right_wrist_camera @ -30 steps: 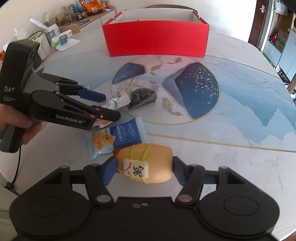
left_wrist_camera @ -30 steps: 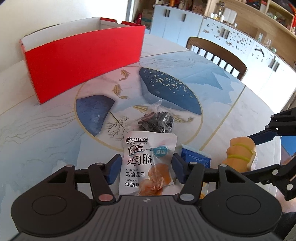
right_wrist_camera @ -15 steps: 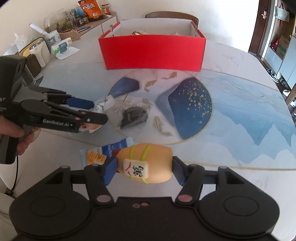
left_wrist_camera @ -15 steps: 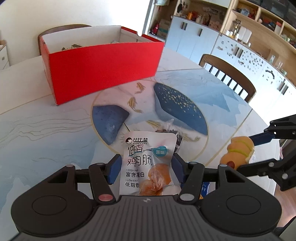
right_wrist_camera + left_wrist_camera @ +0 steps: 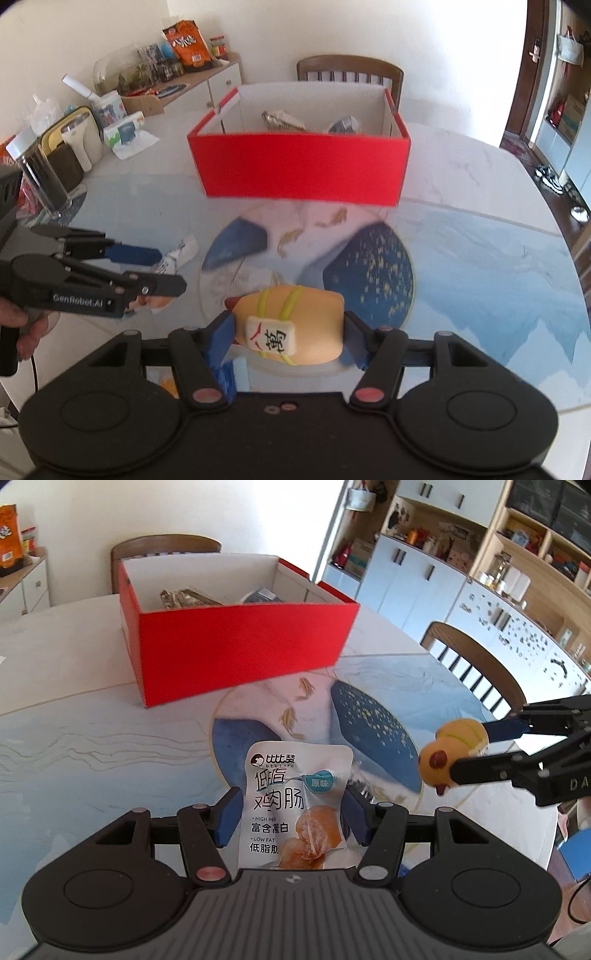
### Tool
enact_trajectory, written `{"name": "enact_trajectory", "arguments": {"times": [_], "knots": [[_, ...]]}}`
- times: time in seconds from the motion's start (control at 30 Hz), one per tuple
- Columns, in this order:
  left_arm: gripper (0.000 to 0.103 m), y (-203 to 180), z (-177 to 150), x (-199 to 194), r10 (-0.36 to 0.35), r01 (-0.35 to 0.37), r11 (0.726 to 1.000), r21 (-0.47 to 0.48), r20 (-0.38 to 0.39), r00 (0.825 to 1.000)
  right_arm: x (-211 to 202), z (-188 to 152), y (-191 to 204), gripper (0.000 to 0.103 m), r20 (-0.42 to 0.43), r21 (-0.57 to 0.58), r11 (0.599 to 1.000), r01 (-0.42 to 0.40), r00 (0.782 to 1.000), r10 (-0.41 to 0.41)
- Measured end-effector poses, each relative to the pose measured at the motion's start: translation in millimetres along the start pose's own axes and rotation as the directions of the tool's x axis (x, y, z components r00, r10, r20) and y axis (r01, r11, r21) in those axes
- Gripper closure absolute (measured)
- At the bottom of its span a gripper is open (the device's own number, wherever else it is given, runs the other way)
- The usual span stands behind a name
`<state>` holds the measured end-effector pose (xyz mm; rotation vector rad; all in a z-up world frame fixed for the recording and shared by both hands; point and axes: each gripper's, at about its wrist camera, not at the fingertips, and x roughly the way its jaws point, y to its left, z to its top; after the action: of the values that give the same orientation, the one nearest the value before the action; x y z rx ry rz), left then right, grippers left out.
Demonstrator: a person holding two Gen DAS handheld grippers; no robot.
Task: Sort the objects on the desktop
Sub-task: 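Lift the sausage bag and bread roll and carry them over the red box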
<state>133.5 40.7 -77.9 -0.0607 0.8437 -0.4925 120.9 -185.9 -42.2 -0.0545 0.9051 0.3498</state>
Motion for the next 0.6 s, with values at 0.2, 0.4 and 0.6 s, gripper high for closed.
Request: {"name": "enact_trajectory", "arguments": {"times": [0.2, 0.4, 0.6], "knots": [[0.045, -0.7, 15.3, -8.0, 0.019, -0.018, 0.999, -0.035, 0.031, 0.999, -1.0, 27.6, -11.2, 0.042, 0.046, -0.005, 1.000, -0.019, 0.999, 0.020], [0.045, -2.8, 39.7, -17.3, 0.039, -0.034, 0.998, -0.057, 0.080, 0.996, -3.2, 57.7, -24.0, 0.042, 0.090, -0.011, 0.999, -0.039, 0.995, 0.039], [0.045, -3.6, 68.2, -25.0, 0.051, -0.044, 0.997, -0.058, 0.127, 0.991, -3.8, 82.9, -30.8, 0.042, 0.120, -0.023, 0.998, -0.064, 0.991, 0.066]]}}
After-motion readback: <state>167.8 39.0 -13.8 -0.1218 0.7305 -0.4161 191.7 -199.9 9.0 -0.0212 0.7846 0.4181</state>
